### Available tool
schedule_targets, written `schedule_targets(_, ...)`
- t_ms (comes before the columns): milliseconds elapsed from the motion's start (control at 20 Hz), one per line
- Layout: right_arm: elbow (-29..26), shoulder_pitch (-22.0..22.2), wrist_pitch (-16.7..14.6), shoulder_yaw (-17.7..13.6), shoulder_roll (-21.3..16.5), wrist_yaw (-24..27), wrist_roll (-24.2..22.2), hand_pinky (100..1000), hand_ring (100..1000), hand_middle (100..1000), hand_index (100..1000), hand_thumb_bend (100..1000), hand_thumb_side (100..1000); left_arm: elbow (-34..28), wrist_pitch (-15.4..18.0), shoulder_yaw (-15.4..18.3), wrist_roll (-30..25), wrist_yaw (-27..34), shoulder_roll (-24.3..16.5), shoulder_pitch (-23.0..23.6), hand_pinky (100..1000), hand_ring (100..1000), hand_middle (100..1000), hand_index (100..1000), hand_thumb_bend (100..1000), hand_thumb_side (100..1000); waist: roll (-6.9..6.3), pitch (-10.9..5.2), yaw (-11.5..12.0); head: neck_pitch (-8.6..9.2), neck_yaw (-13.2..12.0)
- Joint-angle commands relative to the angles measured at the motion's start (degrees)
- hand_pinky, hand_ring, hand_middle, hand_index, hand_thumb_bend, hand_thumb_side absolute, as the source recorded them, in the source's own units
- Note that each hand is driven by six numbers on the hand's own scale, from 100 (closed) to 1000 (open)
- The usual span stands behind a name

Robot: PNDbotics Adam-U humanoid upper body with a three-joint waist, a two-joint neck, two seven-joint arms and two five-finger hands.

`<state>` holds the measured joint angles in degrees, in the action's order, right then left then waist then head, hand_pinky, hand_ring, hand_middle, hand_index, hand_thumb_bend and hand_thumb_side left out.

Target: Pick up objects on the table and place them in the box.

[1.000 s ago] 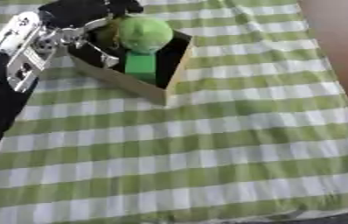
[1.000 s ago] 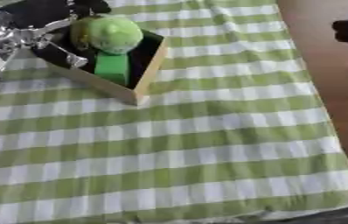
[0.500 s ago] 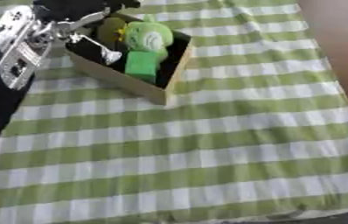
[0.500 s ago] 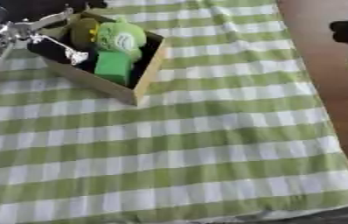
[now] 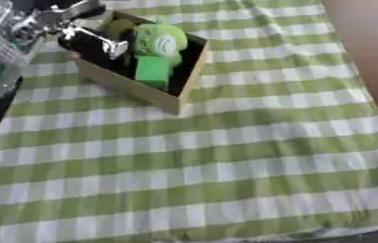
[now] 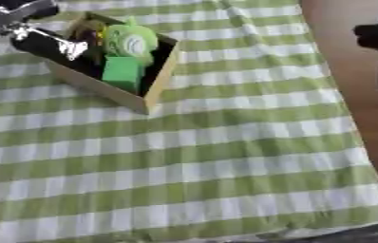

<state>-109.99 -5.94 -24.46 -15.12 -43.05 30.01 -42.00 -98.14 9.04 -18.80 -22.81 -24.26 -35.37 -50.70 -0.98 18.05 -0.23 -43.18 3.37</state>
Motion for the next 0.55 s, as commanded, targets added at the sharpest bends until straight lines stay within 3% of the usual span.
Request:
schedule_targets(50, -2.74, -0.01, -1.29, -0.68, -1.1, 1.43, 0.3, 1000, 1000, 449, 937, 100, 470, -12.55, -4.43, 3.48, 2.02, 10.4, -5.34, 2.47, 873, 929, 833, 910, 100, 509, 0.24, -1.27, 0.13, 0.68, 0.33)
schedule_targets(200, -4.34, -0.23, -2.47, -0.51, -0.88, 2.81, 2.32, 1000, 1000, 452, 927, 100, 470, -15.99, -2.98, 6.14, 5.5, 21.16, -7.23, 7.29, 797, 861, 796, 876, 100, 672, 0.55, -1.12, 0.35, 0.82, 0.51)
schedule_targets(400, -4.58, -1.64, -4.5, -0.17, -0.17, 5.83, 4.87, 1000, 1000, 456, 913, 100, 470, -16.43, 1.12, 10.98, 11.61, 33.89, -6.13, 14.3, 749, 818, 768, 849, 100, 672, 1.22, -0.91, 0.7, 1.02, 0.63)
schedule_targets(550, -4.59, -2.89, -5.27, 0.01, 1.04, 8.41, 6.04, 1000, 1000, 461, 906, 100, 470, -16.45, 3.39, 14.0, 14.84, 40.15, -3.81, 18.14, 744, 810, 763, 845, 100, 672, 1.77, -0.84, 0.95, 1.18, 0.76)
